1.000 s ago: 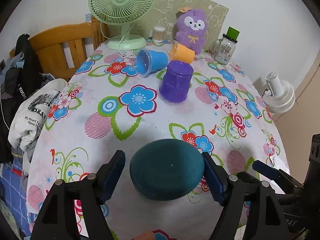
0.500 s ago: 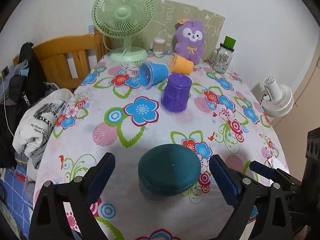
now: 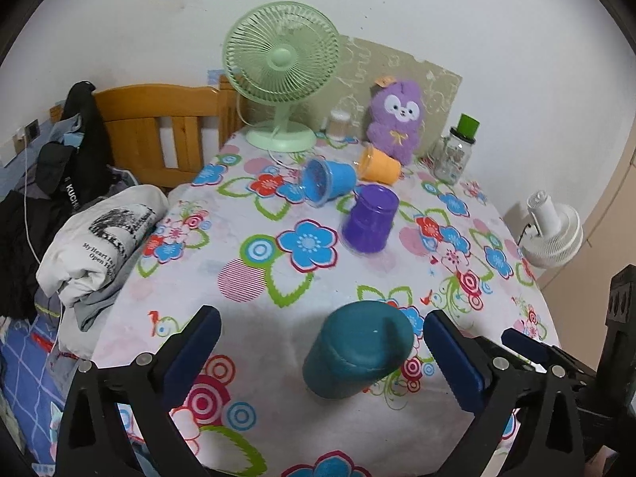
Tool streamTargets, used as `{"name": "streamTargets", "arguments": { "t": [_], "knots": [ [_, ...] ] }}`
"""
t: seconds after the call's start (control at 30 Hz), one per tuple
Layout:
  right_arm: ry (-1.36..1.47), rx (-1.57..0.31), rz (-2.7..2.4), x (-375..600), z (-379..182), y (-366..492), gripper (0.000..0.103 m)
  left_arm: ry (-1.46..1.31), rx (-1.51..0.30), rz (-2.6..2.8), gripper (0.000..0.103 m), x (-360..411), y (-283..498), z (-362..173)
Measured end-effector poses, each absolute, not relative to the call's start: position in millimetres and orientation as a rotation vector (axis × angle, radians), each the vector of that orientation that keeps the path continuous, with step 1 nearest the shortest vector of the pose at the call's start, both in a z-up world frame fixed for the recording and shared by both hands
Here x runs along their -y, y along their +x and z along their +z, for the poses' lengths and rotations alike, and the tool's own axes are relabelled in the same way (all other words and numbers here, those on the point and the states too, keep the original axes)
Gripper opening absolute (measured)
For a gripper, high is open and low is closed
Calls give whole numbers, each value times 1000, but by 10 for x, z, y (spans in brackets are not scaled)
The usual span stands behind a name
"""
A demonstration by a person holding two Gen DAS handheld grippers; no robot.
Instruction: Flip cup upside down
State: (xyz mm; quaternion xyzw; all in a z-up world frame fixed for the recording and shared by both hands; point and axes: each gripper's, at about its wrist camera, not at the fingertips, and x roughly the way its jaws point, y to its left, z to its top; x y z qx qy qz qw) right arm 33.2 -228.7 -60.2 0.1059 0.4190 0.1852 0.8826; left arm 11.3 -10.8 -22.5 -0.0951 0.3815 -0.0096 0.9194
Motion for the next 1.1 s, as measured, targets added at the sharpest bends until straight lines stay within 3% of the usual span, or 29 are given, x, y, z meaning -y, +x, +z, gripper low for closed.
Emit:
{"name": "streamTargets", "arguments": {
  "t": [1.1],
  "knots": [
    [76, -710, 389, 1906, -107, 108, 101, -168, -631, 84, 103, -116, -160, -32]
  ]
}}
